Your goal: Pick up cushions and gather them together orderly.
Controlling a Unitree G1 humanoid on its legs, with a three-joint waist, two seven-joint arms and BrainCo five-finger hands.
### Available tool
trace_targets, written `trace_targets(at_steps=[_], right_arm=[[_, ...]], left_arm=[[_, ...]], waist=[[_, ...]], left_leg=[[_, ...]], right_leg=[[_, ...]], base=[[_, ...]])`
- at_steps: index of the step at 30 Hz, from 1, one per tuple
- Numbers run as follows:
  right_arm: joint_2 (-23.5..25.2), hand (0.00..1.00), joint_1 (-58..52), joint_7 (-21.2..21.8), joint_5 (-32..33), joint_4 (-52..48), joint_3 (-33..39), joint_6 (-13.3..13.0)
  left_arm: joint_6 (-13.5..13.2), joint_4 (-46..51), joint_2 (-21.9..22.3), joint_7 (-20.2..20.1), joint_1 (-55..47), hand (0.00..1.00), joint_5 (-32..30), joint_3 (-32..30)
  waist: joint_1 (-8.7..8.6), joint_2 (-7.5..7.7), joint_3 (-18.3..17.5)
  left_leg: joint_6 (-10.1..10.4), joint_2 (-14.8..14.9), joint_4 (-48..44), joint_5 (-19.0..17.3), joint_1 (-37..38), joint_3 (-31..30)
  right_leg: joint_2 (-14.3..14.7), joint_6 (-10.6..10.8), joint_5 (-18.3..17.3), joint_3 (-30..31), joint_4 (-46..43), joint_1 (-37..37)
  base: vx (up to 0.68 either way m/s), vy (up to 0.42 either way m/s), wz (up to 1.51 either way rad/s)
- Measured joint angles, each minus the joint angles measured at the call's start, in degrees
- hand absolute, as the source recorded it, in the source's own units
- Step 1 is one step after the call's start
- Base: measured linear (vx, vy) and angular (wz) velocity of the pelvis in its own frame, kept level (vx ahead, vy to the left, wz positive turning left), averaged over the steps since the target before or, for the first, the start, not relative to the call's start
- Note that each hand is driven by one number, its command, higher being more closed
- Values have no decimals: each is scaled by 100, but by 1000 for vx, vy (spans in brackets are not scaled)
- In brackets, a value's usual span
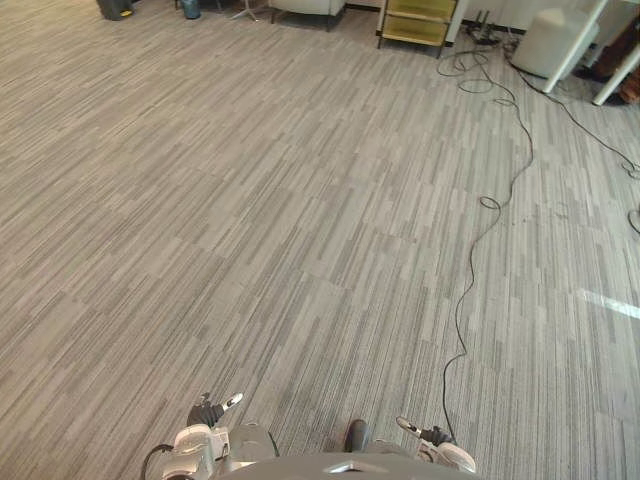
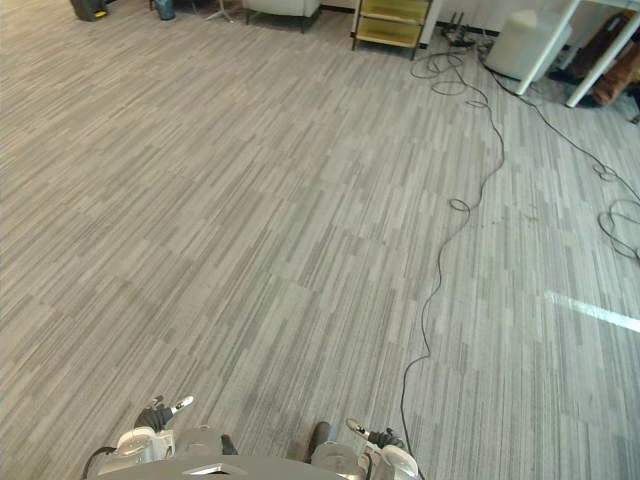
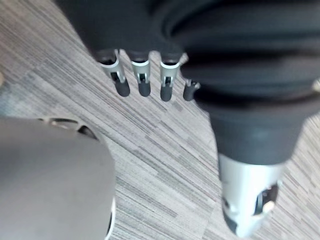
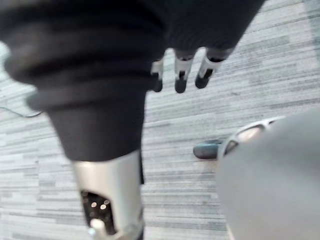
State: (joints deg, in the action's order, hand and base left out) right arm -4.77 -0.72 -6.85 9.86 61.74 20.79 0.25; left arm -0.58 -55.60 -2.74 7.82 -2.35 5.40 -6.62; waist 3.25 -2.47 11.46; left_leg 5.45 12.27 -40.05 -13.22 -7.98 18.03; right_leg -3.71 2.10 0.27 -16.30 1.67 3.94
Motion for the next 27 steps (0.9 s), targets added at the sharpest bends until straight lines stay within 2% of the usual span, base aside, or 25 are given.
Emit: trace_targets(at_steps=[2, 4, 5, 6, 7, 8, 9, 10, 11, 12, 13, 14, 15, 16, 17, 18, 19, 20, 21, 22, 23, 24, 25, 27], right_arm=[[-62, 0, -18, -8, 0, 0, 13, 0], [-88, 0, -25, -23, 18, -15, 24, 0], [-81, 0, 5, -96, 111, -99, 18, 2], [-48, 0, -13, -105, 127, -163, 21, 2], [-30, 0, -26, -125, 121, -205, 22, 2], [-18, 0, -36, -131, 121, -204, 16, 6], [5, 0, -39, -139, 120, -207, -30, 5], [83, 0, 112, -136, 119, -268, -51, -11], [99, 0, 186, -135, 115, -267, -37, -11], [86, 0, 289, -135, 109, -226, -25, -3], [94, 0, 347, -129, 104, -235, -26, -13], [98, 0, 338, -126, 100, -240, -28, -21], [192, 0, 301, -126, 97, -240, -19, -22], [262, 0, 194, -121, 95, -212, 12, -1], [284, 0, 171, -119, 94, -217, 20, -1], [301, 0, 163, -113, 91, -242, 14, -7], [295, 0, 185, -111, 74, -229, -4, -12], [297, 0, 183, -111, 56, -226, -38, -11], [297, 0, 179, -111, 23, -225, -61, -35], [284, 0, 176, -110, -9, -228, -71, -53], [271, 0, 179, -96, -34, -228, -138, -57], [255, 0, 204, -72, -68, -227, -166, -57], [221, 0, 207, -65, -75, -228, -193, -53], [172, 0, 202, -60, -76, -239, -222, -58]], left_arm=[[5, 26, 24, -17, 16, 0, -3, 14], [11, 60, 46, -46, 1, 0, -5, 12], [27, 52, 114, -50, 7, 0, -19, 7], [38, 49, 95, -51, 16, 0, -60, 23], [43, 54, 48, -56, 21, 0, -107, 20], [43, 86, 47, -55, 8, 0, -103, -4], [40, 148, 27, -50, -26, 0, -98, -96], [42, 168, -35, -51, -24, 0, -100, -188], [30, 142, -39, -48, -28, 0, -97, -242], [55, 62, -18, -45, -66, 0, -98, -265], [66, 9, 5, -44, -200, 0, -94, -262], [70, 1, -6, -42, -264, 0, -84, -274], [69, -9, -63, -35, -364, 0, -64, -287], [70, -40, -78, -36, -393, 0, -50, -293], [70, -77, -91, -33, -385, 0, -48, -299], [70, -129, -120, -34, -408, 0, -49, -290], [81, -138, -165, -38, -459, 0, -48, -260], [82, -122, -186, -40, -488, 0, -44, -221], [82, -110, -207, -41, -524, 0, -44, -172], [82, -103, -223, -42, -542, 0, -40, -129], [81, -58, -268, -48, -579, 0, -9, -29], [82, -55, -294, -48, -536, 0, 11, 34], [81, -52, -294, -51, -499, 0, 15, 96], [82, -51, -284, -55, -478, 0, 20, 138]], waist=[[4, -36, 32], [11, -125, 60], [116, -251, 45], [116, -272, 51], [119, -173, 47], [133, -161, 53], [255, -76, 34], [279, -27, 65], [260, 7, 77], [252, -69, 37], [240, -120, -4], [252, -69, -36], [279, 68, -196], [301, 138, -311], [308, 165, -320], [300, 183, -320], [267, 239, -305], [262, 270, -291], [224, 281, -281], [194, 276, -267], [117, 247, -241], [89, 266, -215], [79, 244, -199], [-44, 176, -145]], left_leg=[[-53, -216, 496, -231, -90, -177], [-45, -364, 1496, -218, -110, -284], [-268, -519, 2122, 167, 41, -282], [-250, -560, 2241, 156, 69, -277], [-223, -646, 2393, 181, 199, -234], [-149, -660, 2369, 265, 203, -171], [-178, -657, 2014, 221, 143, 15], [-225, -589, 975, 128, -444, -32], [-253, -621, 804, 32, -668, -252], [-377, -799, 1338, 28, -752, -725], [-596, -827, 1529, 210, -759, -730], [-605, -887, 1545, 134, -697, -648], [-642, -1022, 1524, -77, -698, -507], [-687, -1137, 1534, -229, -669, -389], [-760, -1159, 1528, -304, -623, -306], [-916, -1143, 1549, -370, -464, -183], [-1004, -1168, 1597, -460, -182, -91], [-1023, -1202, 1661, -508, 25, -64], [-1050, -1252, 1813, -554, 415, -86], [-1059, -1276, 1946, -559, 647, -99], [-1100, -1316, 2198, -593, 1034, -156], [-1107, -1338, 2471, -599, 1424, -255], [-1106, -1294, 2732, -599, 1749, -282], [-1105, -1164, 2931, -598, 2137, -324]], right_leg=[[-107, 18, -12, 164, 60, -1], [-145, 90, -48, 304, 207, -2], [-104, 252, -97, 484, 143, -40], [-100, 218, -219, 500, -189, -150], [-81, 119, -434, 536, -709, -172], [-37, 120, -439, 596, -808, -132], [5, 43, -568, 618, -720, -8], [-117, -20, -639, 724, -480, 120], [-155, 48, -687, 777, -386, 133], [-172, 118, -728, 930, -343, 126], [-215, 248, -819, 1091, -336, 148], [-299, 248, -903, 1156, -399, 113], [-483, 375, -1116, 1292, -651, -105], [-601, 516, -1263, 1436, -1075, -314], [-636, 630, -1355, 1586, -1612, -570], [-640, 734, -1420, 1745, -2648, -993], [-646, 863, -1306, 1798, -3582, -1281], [-691, 925, -1144, 1778, -3966, -1396], [-779, 1001, -752, 1641, -4535, -1430], [-847, 982, -583, 1523, -4820, -1450], [-976, 846, -571, 1221, -5459, -1585], [-1020, 465, -954, 833, -5954, -1734], [-975, 259, -1313, 450, -6122, -1888], [-827, -22, -1700, -197, -5832, -2177]], base=[[31, 132, -37], [59, 182, -56], [117, 151, -54], [235, 152, -35], [228, 78, 7], [296, 48, -9], [257, 48, -31], [222, 73, -37], [183, 153, -39], [180, 196, -51], [215, 211, -60], [267, 227, -56], [323, 212, -44], [410, 233, -41], [412, 217, -40], [421, 216, -37], [360, 176, -34], [411, 159, -20], [258, 90, -8], [338, 95, 4], [387, 51, 13], [464, 52, 13], [375, 9, 12], [396, -46, 19]])
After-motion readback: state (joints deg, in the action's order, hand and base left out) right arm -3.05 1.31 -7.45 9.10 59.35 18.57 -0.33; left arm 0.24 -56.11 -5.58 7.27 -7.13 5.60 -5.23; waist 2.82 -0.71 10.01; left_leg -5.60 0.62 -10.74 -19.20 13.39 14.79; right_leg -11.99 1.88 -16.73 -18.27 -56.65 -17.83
